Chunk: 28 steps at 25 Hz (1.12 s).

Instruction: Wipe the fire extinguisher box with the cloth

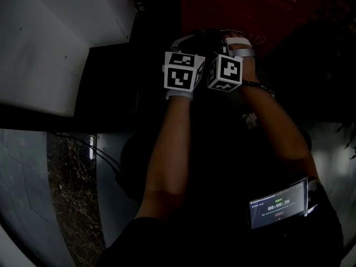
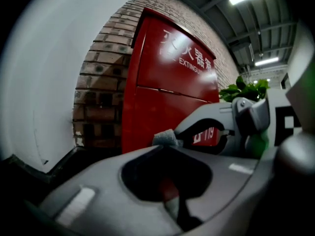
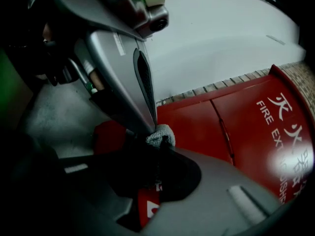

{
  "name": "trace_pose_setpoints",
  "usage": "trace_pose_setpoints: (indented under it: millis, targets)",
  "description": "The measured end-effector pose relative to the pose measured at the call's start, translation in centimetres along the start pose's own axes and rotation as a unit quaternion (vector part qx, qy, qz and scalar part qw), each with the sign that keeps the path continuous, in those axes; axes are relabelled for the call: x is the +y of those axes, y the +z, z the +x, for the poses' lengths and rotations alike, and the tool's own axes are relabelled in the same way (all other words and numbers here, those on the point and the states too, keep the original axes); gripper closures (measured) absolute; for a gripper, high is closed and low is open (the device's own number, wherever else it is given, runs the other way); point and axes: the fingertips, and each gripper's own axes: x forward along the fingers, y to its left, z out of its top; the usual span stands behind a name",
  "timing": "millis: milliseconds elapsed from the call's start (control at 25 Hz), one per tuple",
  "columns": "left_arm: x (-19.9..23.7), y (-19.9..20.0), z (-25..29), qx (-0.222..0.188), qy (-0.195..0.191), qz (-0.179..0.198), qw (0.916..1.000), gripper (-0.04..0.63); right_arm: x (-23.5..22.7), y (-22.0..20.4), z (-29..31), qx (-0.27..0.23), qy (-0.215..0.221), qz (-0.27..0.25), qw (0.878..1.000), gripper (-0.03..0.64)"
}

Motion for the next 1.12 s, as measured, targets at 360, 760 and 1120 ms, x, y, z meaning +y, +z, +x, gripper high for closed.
trace_pose_setpoints:
  millis: [360,760,1120]
  targets:
    - [-2.7,-0.2,1.7,-0.011,-0.005,0.048,0.9988,0.592,-0.4,-3.6,-1.2,0.028,0.002,0.009,1.0,0.584]
    - [-7.7,-0.3,3.7,-0.017,-0.053,0.054,0.997,0.592,-0.6,-8.4,-3.0,0.063,0.002,0.014,0.998,0.583]
    - [-11.0,-0.9,4.4,-0.009,-0.097,0.012,0.9952,0.592,-0.5,-14.3,-4.8,0.102,0.003,0.025,0.994,0.584]
